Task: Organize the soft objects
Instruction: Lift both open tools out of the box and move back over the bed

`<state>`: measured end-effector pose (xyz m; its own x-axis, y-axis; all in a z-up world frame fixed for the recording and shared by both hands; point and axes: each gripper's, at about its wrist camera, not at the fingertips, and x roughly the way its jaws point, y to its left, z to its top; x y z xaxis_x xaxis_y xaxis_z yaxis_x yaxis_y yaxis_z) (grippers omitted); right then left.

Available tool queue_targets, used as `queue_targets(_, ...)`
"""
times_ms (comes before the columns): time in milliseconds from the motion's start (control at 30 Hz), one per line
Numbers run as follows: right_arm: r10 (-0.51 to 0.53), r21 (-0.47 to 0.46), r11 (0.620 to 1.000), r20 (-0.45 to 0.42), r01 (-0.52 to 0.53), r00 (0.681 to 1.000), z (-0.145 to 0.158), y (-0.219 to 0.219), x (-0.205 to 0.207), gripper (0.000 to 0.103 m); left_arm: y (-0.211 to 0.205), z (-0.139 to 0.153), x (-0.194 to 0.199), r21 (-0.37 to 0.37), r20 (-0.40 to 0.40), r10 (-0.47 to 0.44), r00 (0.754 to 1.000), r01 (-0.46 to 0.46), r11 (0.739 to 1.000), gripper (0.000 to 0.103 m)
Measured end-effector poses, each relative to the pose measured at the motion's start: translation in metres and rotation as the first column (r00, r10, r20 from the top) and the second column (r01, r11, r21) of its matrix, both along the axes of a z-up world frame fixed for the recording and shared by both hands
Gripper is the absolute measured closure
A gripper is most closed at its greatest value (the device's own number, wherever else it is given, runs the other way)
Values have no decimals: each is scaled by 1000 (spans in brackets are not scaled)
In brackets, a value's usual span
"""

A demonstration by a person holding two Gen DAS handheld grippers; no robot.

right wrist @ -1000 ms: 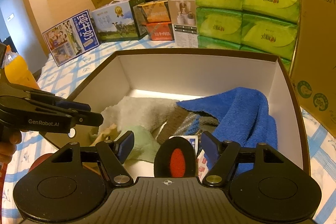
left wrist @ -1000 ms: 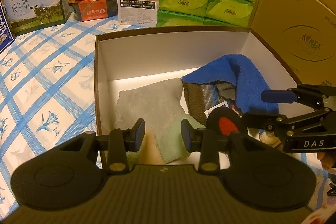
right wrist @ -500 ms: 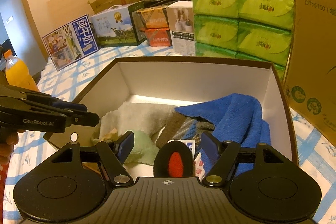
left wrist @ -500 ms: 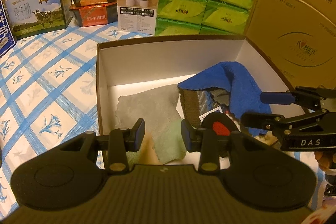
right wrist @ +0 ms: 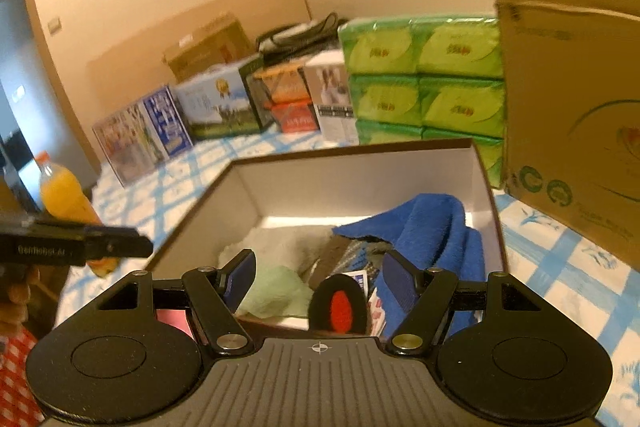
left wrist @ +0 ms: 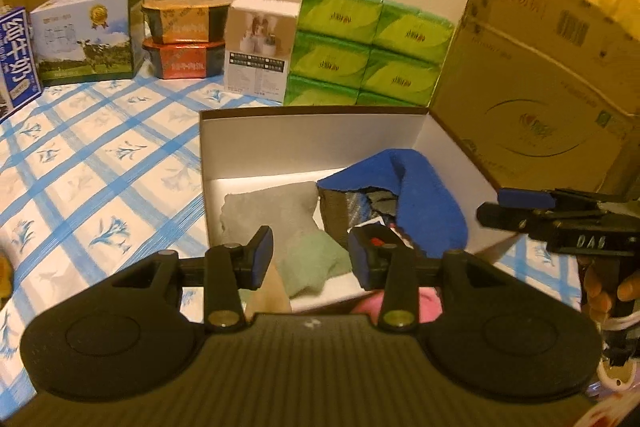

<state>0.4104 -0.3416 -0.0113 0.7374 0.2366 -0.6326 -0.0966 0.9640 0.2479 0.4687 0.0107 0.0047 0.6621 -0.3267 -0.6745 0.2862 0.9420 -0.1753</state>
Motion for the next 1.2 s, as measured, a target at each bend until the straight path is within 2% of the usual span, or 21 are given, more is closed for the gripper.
queue_targets(233, -17, 48, 999, 41, 15, 999, 24, -3, -50, 33, 31, 18, -59, -26, 34, 32, 999, -31, 999, 65)
queue_targets(600, -119, 79, 990, -3, 119, 993, 31, -2, -122, 33, 52, 33, -151, 59, 90, 106, 990, -111, 992, 60)
queue_targets(833, -137, 116, 983, -47, 142, 989, 30, 10, -163, 33, 48, 32, -194, 47, 69, 126, 990, -129, 991, 59)
queue_targets(1033, -126, 125, 983, -58, 133, 990, 31, 23, -190, 33, 48, 24, -226, 18, 22, 149, 989, -149, 989, 58)
queue_targets(1200, -112, 92, 989, -76, 119, 991, 26, 36, -209, 33, 44, 12, -249, 38, 12, 146, 989, -147, 988, 58)
